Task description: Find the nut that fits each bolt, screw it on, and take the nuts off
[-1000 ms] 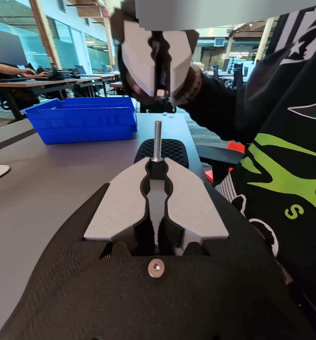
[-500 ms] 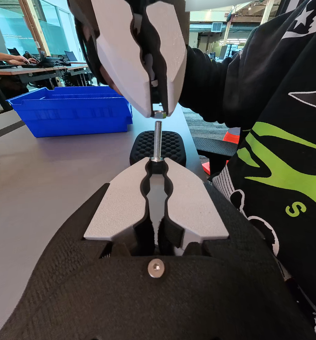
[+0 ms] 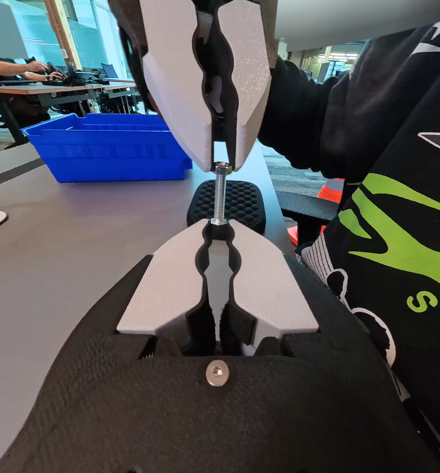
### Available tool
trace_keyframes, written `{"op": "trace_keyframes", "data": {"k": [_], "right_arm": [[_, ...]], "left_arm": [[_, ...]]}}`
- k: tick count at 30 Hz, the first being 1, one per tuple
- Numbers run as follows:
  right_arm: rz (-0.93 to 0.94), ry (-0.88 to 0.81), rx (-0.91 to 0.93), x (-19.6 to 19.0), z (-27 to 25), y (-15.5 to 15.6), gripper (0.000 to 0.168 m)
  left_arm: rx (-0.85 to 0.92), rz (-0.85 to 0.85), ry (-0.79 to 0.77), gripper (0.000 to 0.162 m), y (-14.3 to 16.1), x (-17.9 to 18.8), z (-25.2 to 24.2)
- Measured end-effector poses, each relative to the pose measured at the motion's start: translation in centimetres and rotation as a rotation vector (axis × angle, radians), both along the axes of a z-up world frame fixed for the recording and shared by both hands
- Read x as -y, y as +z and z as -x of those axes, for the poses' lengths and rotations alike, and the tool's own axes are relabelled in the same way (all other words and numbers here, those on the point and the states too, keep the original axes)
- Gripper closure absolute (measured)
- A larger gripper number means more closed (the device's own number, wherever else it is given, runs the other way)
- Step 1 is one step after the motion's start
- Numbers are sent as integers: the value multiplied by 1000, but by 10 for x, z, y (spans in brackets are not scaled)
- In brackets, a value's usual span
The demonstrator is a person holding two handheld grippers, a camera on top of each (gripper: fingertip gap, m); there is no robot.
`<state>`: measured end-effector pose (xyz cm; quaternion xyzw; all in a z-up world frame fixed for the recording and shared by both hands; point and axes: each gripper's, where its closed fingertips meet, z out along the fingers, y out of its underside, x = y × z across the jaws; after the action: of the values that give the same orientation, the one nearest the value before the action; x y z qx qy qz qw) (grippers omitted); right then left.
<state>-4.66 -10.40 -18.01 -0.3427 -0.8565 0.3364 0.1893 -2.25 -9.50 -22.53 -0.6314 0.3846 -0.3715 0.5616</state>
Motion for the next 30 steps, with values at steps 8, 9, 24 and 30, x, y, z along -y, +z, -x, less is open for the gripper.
{"op": "trace_keyframes", "data": {"k": [8,9,24,30], "right_arm": [[44,-164,-26,-12,8,2,158],[44,-167,-31,-12,8,2,158],[106,-192,-73,-11,10,6,147],[308,-316,-276,-15,16,15,128]], "left_arm": [[32,14,113,152,3,-13,9],[33,15,113,152,3,-13,9],[49,7,114,152,5,-13,11],[79,-9,153,152,10,-16,16]]}}
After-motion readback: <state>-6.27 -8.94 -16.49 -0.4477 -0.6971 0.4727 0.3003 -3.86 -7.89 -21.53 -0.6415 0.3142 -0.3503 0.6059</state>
